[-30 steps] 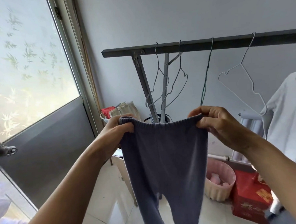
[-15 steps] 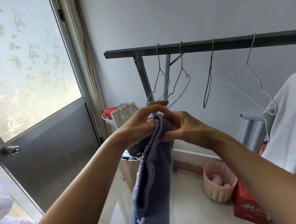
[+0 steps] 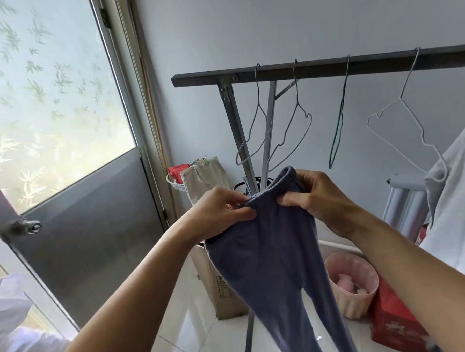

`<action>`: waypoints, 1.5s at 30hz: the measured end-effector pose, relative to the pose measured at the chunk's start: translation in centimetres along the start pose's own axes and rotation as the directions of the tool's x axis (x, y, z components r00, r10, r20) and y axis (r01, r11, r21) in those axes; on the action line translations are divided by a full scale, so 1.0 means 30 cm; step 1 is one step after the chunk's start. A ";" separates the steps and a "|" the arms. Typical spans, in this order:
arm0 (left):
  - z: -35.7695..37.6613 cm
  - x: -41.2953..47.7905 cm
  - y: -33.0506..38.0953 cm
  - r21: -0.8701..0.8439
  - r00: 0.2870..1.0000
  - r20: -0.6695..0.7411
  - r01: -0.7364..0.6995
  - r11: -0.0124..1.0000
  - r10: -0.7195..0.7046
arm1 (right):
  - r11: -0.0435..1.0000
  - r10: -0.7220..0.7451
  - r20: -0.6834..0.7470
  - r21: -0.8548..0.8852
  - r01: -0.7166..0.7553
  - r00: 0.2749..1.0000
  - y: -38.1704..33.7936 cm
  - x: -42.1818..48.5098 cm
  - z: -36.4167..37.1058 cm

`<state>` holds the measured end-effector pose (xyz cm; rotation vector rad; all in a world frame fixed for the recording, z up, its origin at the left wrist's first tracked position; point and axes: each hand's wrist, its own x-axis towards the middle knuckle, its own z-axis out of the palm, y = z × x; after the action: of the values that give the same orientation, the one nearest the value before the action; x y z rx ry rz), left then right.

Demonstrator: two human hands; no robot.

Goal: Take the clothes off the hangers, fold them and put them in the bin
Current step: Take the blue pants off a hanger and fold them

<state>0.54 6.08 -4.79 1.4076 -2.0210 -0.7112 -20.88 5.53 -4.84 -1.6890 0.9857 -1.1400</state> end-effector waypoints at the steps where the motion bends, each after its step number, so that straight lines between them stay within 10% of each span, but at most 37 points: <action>1: -0.002 0.009 0.001 0.015 1.000 -0.012 0.024 1.000 -0.024 | 1.000 0.000 -0.006 0.010 0.000 1.000 0.008 -0.002 -0.009; 9: 0.037 0.057 0.045 -0.548 0.936 0.001 0.295 0.783 -0.353 | 0.982 -0.173 -0.075 -0.091 0.166 0.982 0.051 -0.062 0.047; 25: 0.022 0.023 0.101 -0.827 0.900 -0.019 0.230 0.513 -0.435 | 0.953 -0.204 -0.039 -0.236 0.189 0.978 0.085 -0.074 0.164; 29: 0.015 0.015 0.072 -0.851 0.918 -0.064 0.155 0.503 -0.391 | 0.988 -0.129 -0.178 -0.106 0.111 0.976 0.062 -0.047 0.163; 34: 0.061 -0.014 -0.049 -0.609 0.970 -0.144 0.071 0.790 -0.198 | 0.986 0.067 -0.208 0.161 -0.034 0.976 0.055 -0.008 0.121; 38: 0.112 -0.049 -0.102 -0.686 0.991 0.091 0.134 0.716 -0.098 | 0.921 0.162 -0.175 0.380 -0.086 0.971 0.015 0.008 0.097; 45: 0.169 -0.097 -0.123 -0.761 0.984 0.086 0.167 0.626 -0.158 | 0.822 0.272 -0.138 0.547 -0.156 0.952 -0.029 0.037 0.043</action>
<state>0.13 8.22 -11.35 1.0400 -1.2924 -1.4518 -19.22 5.09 -4.01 -0.9992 0.8563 -1.3092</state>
